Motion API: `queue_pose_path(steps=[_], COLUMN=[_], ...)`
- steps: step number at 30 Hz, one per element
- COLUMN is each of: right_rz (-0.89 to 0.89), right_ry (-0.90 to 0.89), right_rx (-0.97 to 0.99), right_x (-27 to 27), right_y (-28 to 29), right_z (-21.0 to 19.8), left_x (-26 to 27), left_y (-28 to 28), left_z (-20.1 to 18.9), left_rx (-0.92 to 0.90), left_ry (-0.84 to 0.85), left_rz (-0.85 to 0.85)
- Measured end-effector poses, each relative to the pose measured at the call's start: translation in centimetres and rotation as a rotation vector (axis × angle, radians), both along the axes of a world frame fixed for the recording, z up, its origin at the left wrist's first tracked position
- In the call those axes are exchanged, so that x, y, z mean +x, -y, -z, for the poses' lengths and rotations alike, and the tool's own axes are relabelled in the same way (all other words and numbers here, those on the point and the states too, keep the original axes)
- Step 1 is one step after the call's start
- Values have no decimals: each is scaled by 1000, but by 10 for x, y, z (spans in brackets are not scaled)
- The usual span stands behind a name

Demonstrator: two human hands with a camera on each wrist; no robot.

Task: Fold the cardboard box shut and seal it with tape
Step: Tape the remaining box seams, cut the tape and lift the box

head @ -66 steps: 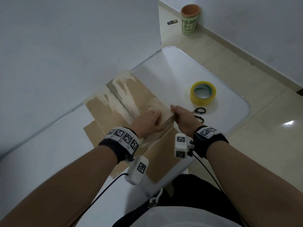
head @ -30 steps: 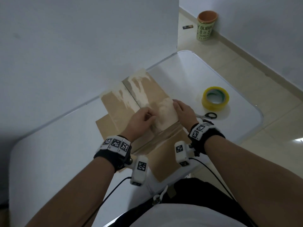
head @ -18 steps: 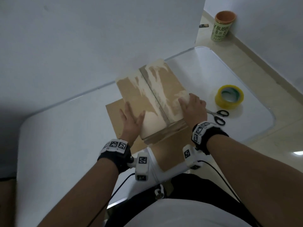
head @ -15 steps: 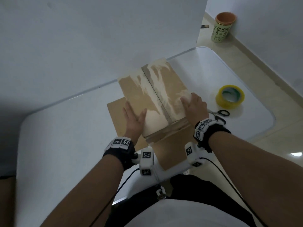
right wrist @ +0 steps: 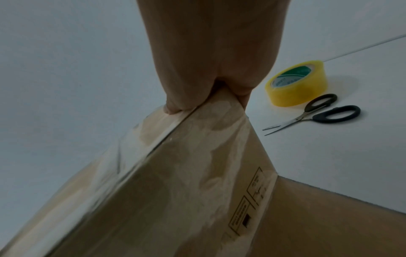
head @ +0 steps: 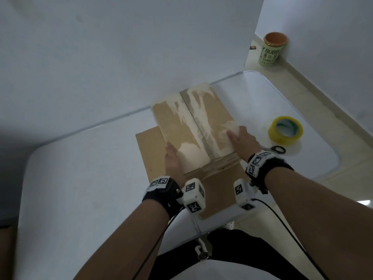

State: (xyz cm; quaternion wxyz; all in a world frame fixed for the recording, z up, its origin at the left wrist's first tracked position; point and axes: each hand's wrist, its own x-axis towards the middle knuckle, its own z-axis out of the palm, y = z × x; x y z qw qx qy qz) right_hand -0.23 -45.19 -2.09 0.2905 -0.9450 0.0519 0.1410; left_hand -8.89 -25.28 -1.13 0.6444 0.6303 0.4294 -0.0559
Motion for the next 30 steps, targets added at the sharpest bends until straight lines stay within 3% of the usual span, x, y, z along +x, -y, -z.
queue_pose_path(steps=[6,12,14,23,30], right_rz=[-5,83,98,148,156], right_ry=[-72,-79,-111,-208,-461], right_rx=[45,216,252,323,456], right_x=[0,-11,-16,-29,-58], right_y=[3,-16,-25,-33,-41], right_z=[-6,-3,-3,-26,-15], left_x=[0,-3,0,36,48], left_y=[-2,-32,-48,-55,-36], left_z=[-6,-3,-3,-106,-134], left_rx=[-57,-84,-13,309,830], left_ry=[-10,29,30,166,159], left_rz=[28,48,91,338,743])
